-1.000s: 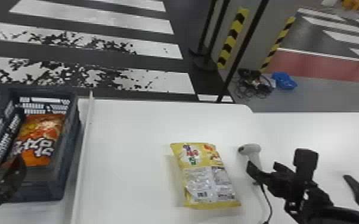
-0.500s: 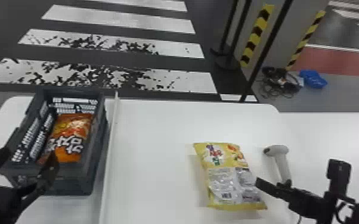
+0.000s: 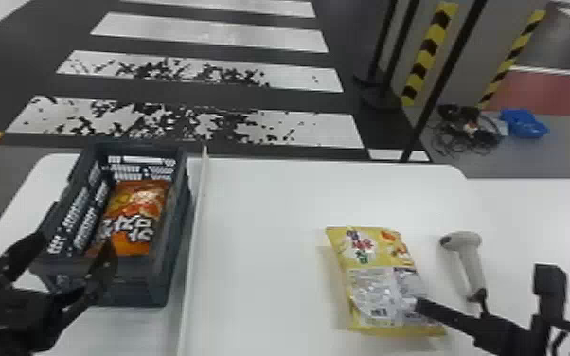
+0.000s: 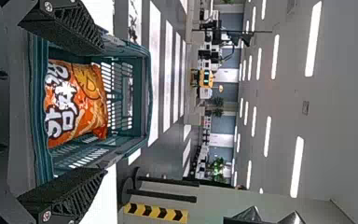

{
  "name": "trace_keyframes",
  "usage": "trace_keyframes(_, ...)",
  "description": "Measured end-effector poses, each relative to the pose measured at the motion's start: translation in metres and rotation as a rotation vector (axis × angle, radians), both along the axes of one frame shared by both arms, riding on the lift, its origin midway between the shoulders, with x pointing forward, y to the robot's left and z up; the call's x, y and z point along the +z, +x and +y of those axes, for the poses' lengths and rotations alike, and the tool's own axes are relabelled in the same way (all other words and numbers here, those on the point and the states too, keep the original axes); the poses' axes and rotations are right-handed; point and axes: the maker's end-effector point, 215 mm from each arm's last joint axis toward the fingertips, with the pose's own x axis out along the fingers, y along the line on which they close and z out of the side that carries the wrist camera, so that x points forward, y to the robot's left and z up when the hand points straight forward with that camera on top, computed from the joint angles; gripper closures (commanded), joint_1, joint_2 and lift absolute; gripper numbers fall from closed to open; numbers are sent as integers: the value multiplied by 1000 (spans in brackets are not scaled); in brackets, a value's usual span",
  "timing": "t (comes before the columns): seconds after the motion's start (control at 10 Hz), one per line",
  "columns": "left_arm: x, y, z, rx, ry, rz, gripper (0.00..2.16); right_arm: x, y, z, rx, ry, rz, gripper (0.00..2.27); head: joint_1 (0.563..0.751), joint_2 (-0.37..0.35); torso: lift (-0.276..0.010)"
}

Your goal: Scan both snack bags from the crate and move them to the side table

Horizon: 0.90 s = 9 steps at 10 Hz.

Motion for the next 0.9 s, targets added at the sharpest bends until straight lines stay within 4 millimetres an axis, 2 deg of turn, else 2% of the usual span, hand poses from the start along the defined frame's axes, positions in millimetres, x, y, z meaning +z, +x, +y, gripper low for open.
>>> trace_keyframes(0.1, 0, 0, 0, 0, 0, 1, 100, -5, 1, 2, 1, 10, 11, 134, 695, -135, -99)
trace_keyframes(0.2, 0, 0, 0, -1, 0, 0, 100, -9, 2, 2, 3, 12, 18, 235, 695, -134, -99)
trace_keyframes(0.3, 0, 1, 0, -1, 0, 0, 100, -11, 3, 2, 6, 8, 20, 704, 695, -134, -99)
trace_keyframes(0.4, -1, 1, 0, -1, -1, 1, 100, -10, 4, 3, 15, 8, 14, 1612, 695, -132, -99)
trace_keyframes(0.5, -1, 1, 0, -1, -1, 1, 100, -11, 5, 1, 17, 0, 13, 2013, 695, -133, -99)
trace_keyframes(0.6, 0, 1, 0, 0, -2, -1, 100, -10, 5, -1, 15, -4, 12, 2216, 695, -137, -99)
trace_keyframes(0.9, 0, 1, 0, 0, -2, -1, 100, 5, 2, -4, 6, 76, -13, 2223, 695, -142, -99)
